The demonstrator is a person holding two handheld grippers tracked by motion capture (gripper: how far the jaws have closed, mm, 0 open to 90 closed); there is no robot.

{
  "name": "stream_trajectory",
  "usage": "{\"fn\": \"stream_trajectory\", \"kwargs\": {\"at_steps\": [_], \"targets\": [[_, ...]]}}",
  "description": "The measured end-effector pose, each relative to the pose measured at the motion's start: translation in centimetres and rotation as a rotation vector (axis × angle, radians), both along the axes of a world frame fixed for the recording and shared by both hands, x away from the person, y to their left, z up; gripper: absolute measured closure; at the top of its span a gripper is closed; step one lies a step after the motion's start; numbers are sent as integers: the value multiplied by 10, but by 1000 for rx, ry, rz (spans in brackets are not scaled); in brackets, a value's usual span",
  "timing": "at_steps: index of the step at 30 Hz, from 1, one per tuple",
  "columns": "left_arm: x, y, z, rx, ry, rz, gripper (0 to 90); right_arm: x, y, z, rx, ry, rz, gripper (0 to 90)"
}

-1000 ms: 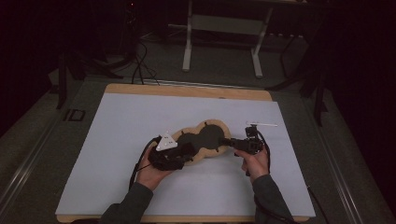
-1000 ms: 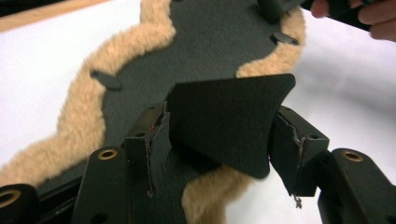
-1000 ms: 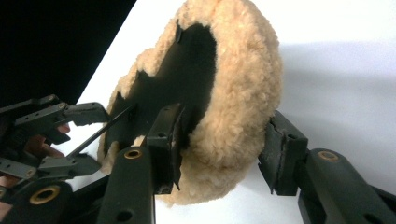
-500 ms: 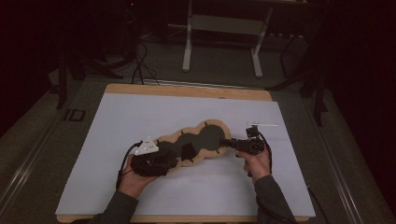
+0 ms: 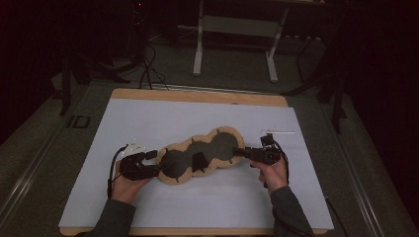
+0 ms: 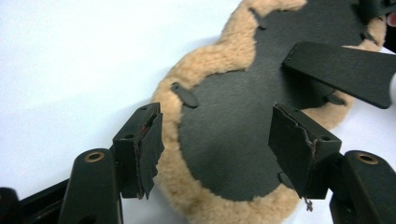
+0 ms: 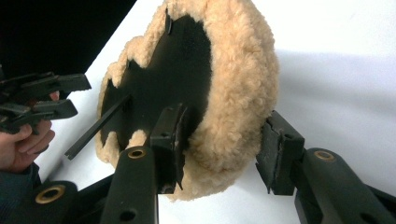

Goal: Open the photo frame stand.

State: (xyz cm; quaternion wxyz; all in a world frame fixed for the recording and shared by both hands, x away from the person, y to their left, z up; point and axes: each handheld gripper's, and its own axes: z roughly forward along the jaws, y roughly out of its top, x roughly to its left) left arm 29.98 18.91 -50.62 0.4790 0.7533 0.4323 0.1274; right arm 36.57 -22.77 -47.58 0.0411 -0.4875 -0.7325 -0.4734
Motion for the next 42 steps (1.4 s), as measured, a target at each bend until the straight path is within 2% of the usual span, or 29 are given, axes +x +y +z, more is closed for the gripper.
{"fn": "stream_trajectory", "kwargs": {"at_steps": [8,14,17,26,35,42], "targets": [[7,8,-10,-18,64,11,351,-1,0,1,-15,-16,12,556],[9,6,-15,1,86,8,350,-2,-1,1,-21,-23,18,557],[11,5,-17,-11,97,4,347,-3,-1,1,-26,-29,23,556],[15,6,-22,-11,123,12,349,-4,-2,1,-37,-51,43,558],[17,2,-24,-36,153,-37,347,-5,-2,1,-45,-63,55,558],[18,3,-26,-67,180,-43,350,-6,-3,2,-77,-76,74,555]]}}
